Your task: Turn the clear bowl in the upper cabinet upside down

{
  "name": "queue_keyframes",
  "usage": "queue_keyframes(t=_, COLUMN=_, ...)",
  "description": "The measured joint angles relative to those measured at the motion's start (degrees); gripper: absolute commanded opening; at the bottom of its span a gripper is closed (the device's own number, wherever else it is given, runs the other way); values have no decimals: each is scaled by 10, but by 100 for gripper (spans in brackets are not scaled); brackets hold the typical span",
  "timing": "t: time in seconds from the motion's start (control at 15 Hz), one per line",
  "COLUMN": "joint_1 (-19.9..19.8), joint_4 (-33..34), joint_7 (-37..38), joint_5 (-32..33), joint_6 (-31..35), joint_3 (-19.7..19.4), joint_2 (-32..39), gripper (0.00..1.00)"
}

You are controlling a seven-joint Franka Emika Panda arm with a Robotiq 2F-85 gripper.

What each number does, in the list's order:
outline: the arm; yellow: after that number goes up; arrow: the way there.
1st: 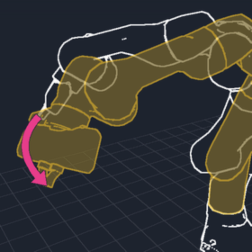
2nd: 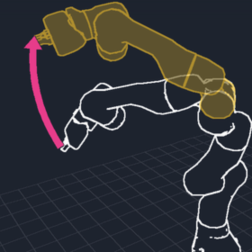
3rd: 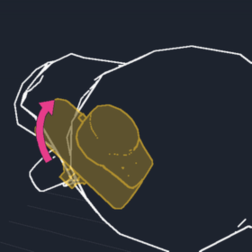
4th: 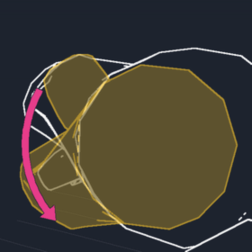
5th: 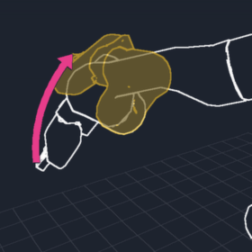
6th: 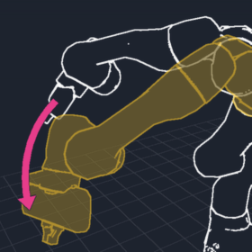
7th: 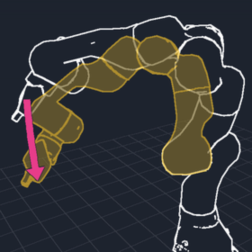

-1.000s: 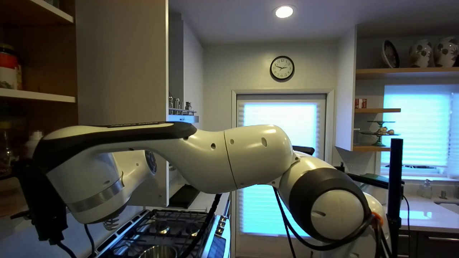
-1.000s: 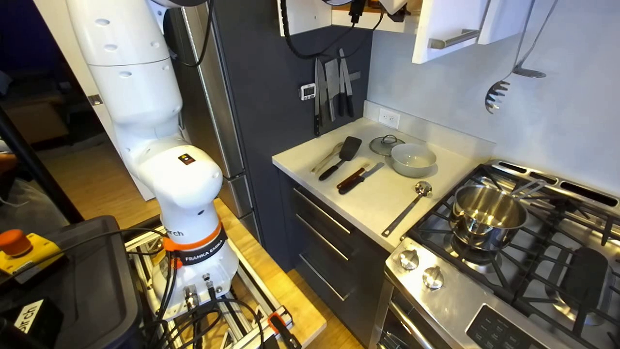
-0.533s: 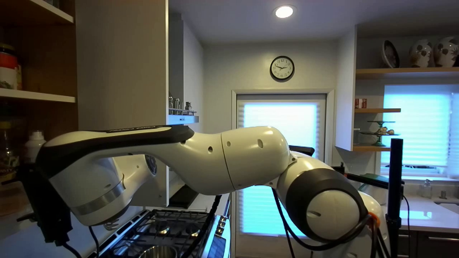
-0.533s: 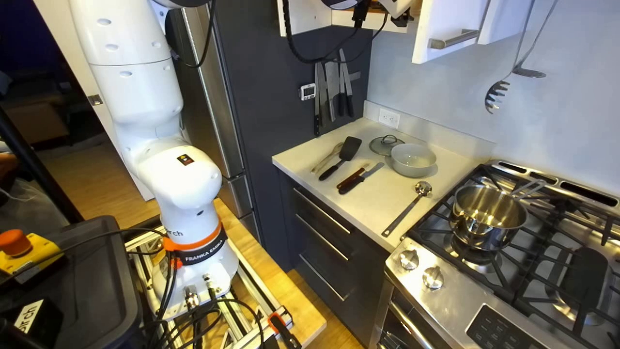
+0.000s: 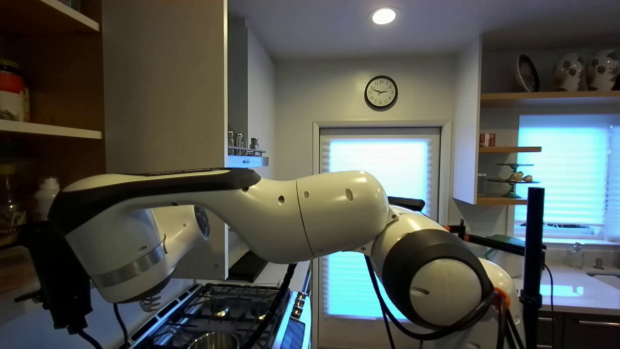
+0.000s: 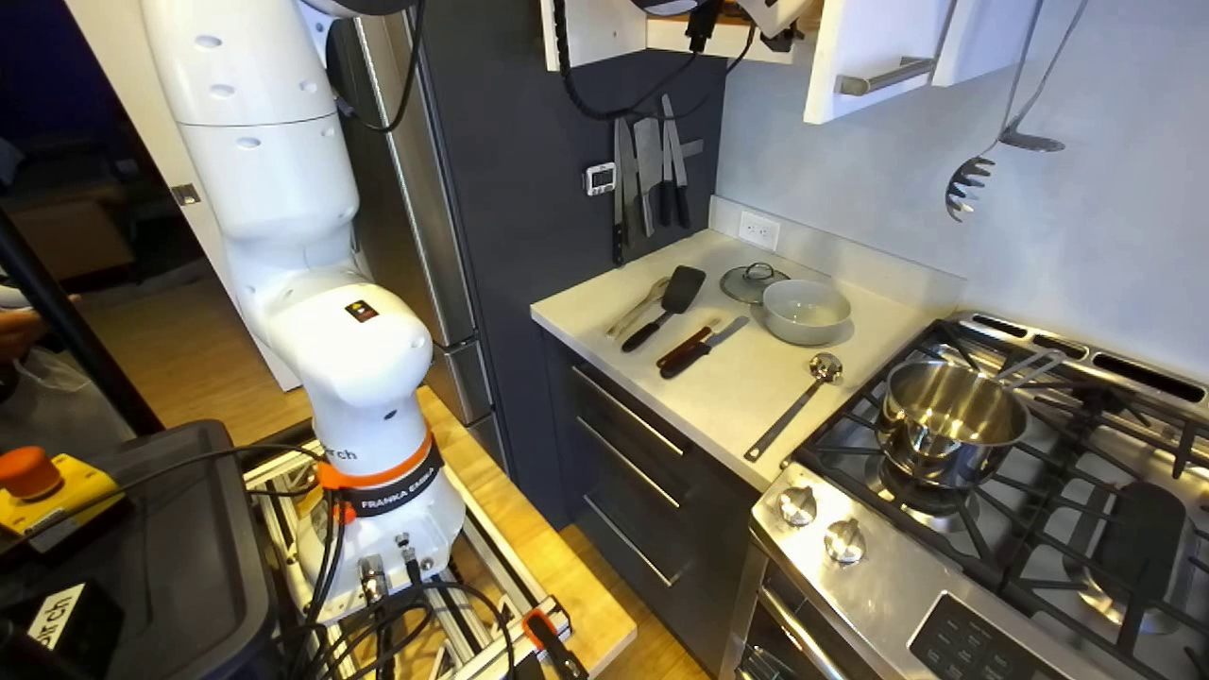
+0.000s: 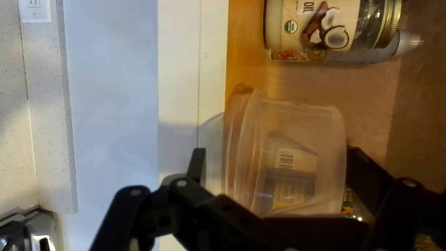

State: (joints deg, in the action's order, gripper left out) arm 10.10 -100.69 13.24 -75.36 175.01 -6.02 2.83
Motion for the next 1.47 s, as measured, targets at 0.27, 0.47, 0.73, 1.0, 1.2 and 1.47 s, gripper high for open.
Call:
queue_keyframes(t=0.27, joint_1=0, joint_4=24, joint_7=-43, joint_5=-58, joint_6=0, joint_3=0, joint_2=13, gripper=100)
queue_keyframes(t=0.47, joint_1=-1, joint_4=34, joint_7=-66, joint_5=-85, joint_6=0, joint_3=0, joint_2=23, gripper=100)
queue_keyframes(t=0.73, joint_1=-4, joint_4=48, joint_7=-86, joint_5=-103, joint_6=0, joint_3=0, joint_2=33, gripper=64)
queue_keyframes(t=1.0, joint_1=-4, joint_4=47, joint_7=-96, joint_5=-111, joint_6=0, joint_3=0, joint_2=31, gripper=63)
queue_keyframes(t=1.2, joint_1=-4, joint_4=46, joint_7=-105, joint_5=-111, joint_6=0, joint_3=0, joint_2=30, gripper=63)
queue_keyframes(t=1.47, joint_1=-5, joint_4=51, joint_7=-138, joint_5=-109, joint_6=0, joint_3=-1, joint_2=28, gripper=63)
